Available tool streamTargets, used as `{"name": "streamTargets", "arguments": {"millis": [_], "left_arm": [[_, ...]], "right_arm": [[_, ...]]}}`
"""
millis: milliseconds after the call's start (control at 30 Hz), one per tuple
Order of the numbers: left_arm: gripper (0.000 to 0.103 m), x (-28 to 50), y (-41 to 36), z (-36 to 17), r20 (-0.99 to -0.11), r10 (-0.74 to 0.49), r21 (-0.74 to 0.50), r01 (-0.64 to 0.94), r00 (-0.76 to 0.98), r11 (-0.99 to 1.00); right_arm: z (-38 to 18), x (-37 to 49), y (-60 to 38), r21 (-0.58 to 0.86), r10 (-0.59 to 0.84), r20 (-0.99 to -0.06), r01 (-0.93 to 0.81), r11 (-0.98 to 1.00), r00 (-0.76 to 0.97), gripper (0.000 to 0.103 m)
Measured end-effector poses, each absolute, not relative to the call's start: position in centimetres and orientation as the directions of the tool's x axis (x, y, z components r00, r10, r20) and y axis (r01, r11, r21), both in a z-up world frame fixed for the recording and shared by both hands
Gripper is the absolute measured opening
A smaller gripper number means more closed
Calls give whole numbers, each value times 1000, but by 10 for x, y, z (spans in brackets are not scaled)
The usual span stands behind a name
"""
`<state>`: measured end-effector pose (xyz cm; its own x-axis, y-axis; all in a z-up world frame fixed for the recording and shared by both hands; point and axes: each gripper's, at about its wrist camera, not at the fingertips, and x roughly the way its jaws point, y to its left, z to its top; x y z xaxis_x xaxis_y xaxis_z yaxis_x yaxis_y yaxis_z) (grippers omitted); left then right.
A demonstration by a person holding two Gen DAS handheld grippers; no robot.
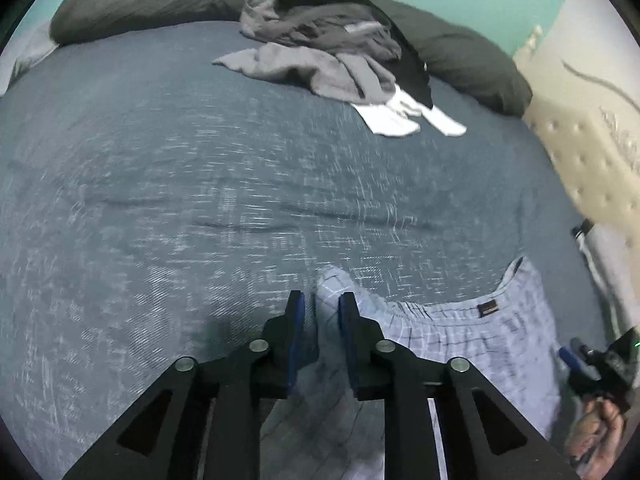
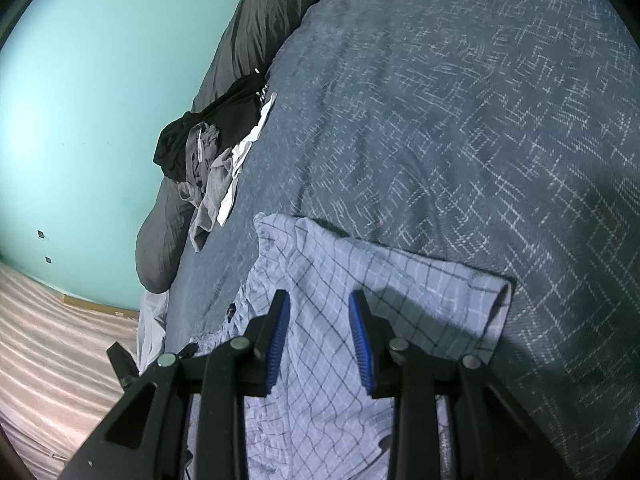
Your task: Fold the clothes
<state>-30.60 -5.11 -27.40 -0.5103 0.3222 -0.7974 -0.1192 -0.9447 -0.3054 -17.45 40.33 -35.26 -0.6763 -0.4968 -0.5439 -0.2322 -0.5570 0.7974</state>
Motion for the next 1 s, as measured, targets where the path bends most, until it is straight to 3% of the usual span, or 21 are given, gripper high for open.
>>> {"name": "streamTargets", "arguments": {"millis": [267, 367, 400, 467, 767, 1000], "left_arm": [[26, -303, -80, -275, -798, 356, -374, -63, -486, -925], [35, -309, -81, -270, -789, 381, -403, -62, -481, -913], [38, -314, -76, -266, -792, 383, -396, -78, -476, -915], [40, -324, -68, -264, -804, 380, -376, -104, -457, -921], [40, -353, -58, -278, -811, 426, -432, -80, -401, -898], [40, -363, -59, -290, -816, 449, -461, -59, -363, -886]], "right_arm": [[-348, -177, 400, 800, -526, -532, -191, -568, -663, 30], [-335, -183, 395, 781, -548, -535, -131, -610, -643, 33], [-330, -184, 393, 773, -548, -538, -114, -625, -641, 38], [-322, -197, 388, 751, -545, -561, -106, -652, -622, 44], [-296, -297, 337, 510, -471, -736, 60, -858, -486, 44], [-305, -338, 318, 381, -413, -808, 162, -910, -421, 44]]}}
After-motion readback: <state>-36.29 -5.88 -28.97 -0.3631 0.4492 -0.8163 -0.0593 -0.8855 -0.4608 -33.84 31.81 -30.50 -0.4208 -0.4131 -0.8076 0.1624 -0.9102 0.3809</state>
